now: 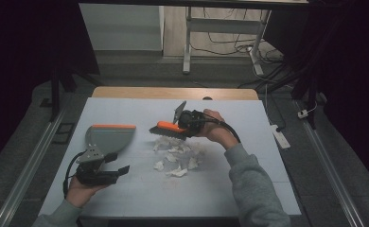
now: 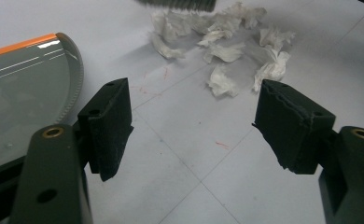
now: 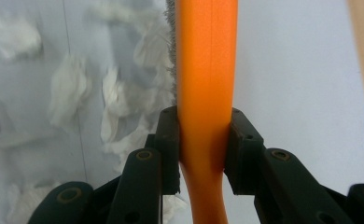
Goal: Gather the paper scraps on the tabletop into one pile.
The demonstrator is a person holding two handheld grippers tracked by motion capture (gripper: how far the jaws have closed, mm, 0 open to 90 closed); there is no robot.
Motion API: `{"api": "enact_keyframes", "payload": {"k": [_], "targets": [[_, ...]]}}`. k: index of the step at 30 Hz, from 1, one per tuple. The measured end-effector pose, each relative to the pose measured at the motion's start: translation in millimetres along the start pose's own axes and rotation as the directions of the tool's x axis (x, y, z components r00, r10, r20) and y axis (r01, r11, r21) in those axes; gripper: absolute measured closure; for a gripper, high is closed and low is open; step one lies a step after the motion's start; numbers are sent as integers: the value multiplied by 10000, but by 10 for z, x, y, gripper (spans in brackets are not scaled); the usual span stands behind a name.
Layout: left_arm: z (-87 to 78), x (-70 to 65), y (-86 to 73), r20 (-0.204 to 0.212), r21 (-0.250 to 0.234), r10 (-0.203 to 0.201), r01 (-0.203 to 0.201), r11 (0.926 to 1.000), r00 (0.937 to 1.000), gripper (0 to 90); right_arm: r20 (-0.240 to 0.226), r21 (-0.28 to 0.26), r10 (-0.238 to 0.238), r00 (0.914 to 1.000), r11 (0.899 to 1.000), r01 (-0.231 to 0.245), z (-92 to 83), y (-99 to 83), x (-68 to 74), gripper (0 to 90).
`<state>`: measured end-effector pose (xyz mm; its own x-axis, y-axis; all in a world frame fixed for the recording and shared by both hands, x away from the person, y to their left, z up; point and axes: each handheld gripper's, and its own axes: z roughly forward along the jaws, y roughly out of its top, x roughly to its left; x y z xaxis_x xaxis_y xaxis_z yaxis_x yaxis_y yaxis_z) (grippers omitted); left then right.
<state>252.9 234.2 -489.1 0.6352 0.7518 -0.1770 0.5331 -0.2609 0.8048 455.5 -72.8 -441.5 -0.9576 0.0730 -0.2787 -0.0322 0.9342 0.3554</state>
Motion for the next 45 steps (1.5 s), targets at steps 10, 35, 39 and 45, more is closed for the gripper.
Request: {"api": "enact_keyframes", "payload": {"k": [10,35,39,45], "targets": [[20,0,1,-20,64,5,-5,10000,10000,282,-892,-1651,3076,9473,9334,-3186,-158,-185,-113,699],[46,-10,-2,-89,129,65,-63,9999,9999,282,-3196,105,5358,7815,8267,-5625,264,325,361,698],[41,-10,-5,-107,119,87,-85,9999,9999,282,-2746,443,5857,7626,8000,-5984,364,312,306,698],[46,0,-5,-88,130,66,-65,9999,9999,282,-2072,643,6362,7432,7669,-6386,280,140,198,698]]}}
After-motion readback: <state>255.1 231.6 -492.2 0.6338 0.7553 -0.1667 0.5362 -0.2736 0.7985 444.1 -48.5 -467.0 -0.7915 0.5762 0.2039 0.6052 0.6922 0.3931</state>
